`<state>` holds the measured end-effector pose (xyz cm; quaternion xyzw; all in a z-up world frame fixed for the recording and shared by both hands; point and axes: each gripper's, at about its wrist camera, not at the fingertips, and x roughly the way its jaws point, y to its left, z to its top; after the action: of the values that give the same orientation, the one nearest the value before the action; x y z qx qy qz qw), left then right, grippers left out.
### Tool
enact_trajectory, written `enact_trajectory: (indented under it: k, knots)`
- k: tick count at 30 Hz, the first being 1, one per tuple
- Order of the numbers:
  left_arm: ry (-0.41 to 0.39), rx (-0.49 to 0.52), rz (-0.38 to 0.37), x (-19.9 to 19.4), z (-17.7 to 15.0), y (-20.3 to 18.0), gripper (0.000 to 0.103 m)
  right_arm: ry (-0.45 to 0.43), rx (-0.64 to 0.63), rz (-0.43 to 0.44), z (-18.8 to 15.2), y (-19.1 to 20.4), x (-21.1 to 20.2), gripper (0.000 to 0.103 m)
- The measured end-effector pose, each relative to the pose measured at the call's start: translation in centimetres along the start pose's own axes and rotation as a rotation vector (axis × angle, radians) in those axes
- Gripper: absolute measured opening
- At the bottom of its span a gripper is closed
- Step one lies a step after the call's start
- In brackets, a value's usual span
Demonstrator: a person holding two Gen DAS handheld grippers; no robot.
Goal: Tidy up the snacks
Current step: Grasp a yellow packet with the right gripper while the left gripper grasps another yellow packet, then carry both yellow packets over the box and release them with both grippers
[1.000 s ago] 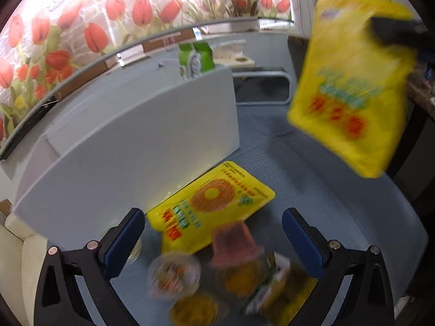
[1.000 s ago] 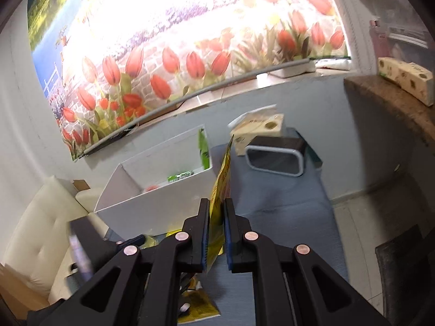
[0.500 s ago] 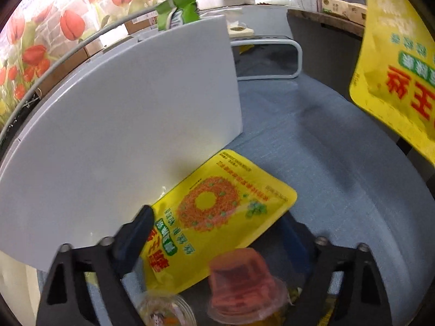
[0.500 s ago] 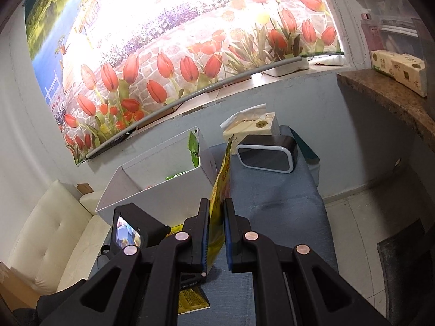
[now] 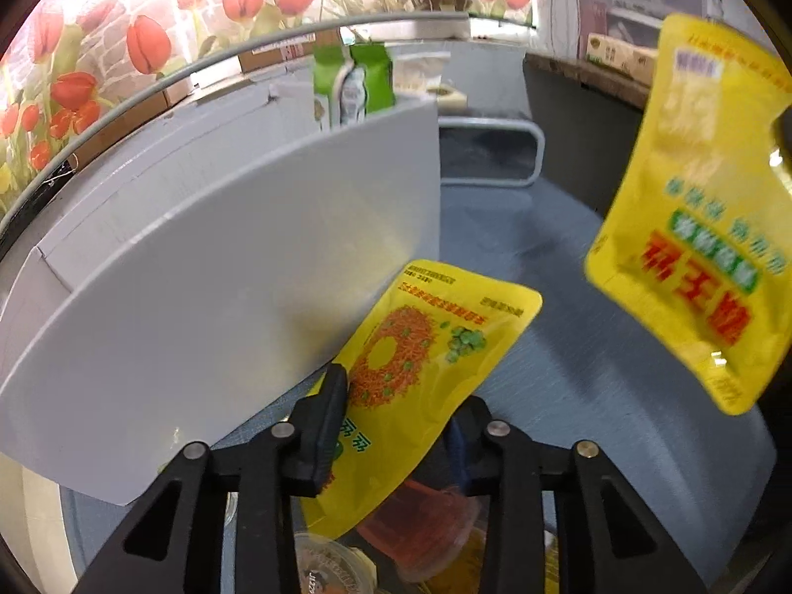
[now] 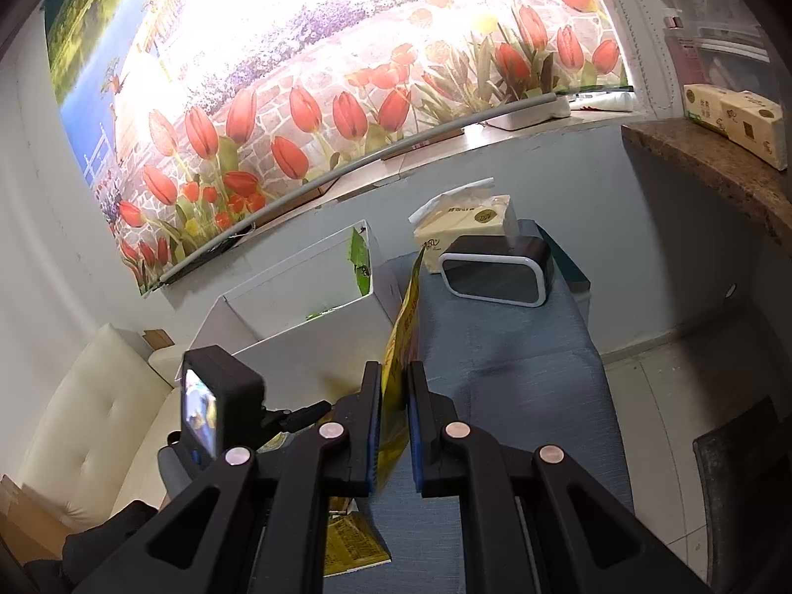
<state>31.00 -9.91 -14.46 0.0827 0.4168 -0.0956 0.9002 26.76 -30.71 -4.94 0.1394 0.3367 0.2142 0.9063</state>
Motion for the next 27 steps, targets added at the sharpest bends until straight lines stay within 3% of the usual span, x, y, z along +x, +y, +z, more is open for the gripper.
enact_trajectory:
  k: [6, 19, 27]
  knots:
    - [-0.036, -0.046, -0.072, -2.5, -0.3, 0.4, 0.034, -0.008, -0.007, 0.004, 0.2, 0.4, -0.4, 0.010]
    - [-0.154, -0.061, -0.101, -9.6, 0.4, 0.8, 0.026, -0.040, -0.040, 0.030, 0.8, 2.6, -1.8, 0.010]
    - [-0.227, -0.111, -0.119, -14.0, 0.2, 3.5, 0.025, -0.035, -0.083, 0.059, 1.3, 5.2, -1.0, 0.010]
